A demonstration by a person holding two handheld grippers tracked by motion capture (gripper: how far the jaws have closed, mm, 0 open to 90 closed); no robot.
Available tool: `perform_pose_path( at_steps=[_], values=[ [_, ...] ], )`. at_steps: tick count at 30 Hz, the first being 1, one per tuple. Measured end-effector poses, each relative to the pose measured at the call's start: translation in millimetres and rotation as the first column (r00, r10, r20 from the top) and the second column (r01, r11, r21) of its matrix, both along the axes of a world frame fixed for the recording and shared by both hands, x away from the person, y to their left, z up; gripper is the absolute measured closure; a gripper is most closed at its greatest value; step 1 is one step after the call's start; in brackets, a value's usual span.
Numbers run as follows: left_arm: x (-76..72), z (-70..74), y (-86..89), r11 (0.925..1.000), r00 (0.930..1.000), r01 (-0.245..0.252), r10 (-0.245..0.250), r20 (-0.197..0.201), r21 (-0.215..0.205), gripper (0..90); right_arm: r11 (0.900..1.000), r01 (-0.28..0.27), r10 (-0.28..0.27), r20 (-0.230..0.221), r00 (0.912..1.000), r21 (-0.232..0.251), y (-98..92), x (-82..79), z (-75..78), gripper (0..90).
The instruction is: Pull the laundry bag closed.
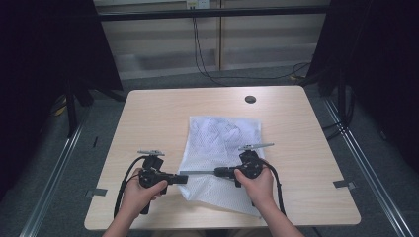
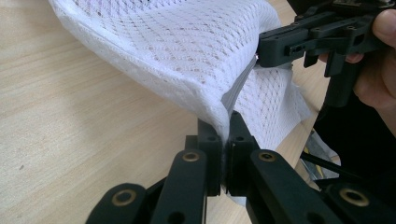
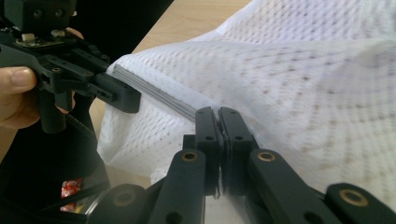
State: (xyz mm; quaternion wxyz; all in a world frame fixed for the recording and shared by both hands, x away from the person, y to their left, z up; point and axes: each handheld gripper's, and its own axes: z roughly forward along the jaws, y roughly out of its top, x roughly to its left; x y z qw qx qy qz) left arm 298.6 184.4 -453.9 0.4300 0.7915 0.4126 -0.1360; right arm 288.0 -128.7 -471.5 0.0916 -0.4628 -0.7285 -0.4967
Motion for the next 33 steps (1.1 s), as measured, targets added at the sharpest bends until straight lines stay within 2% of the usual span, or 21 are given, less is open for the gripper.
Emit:
perform_pose_path(
  at_steps=[1,18,33],
  values=[
    [0.1,-0.1,0.1,1.0,1.0,0.0,0.0,0.0,0.0,87.6,1.0,0.001,0.0,-0.01,1.0,0.006,-0.8,0.0,0.0,87.9],
    [-0.3,-0.1,-0.2,1.0,1.0,0.006,-0.006,-0.002,0.004,87.7,1.0,0.002,-0.003,-0.012,0.9999,-0.008,-8.3,-0.2,-0.4,87.9],
    [-0.2,0.7,0.5,1.0,1.0,0.006,-0.006,-0.002,0.006,87.6,1.0,0.008,-0.008,-0.014,0.9999,-0.001,-13.9,0.0,-0.5,87.9]
  ],
)
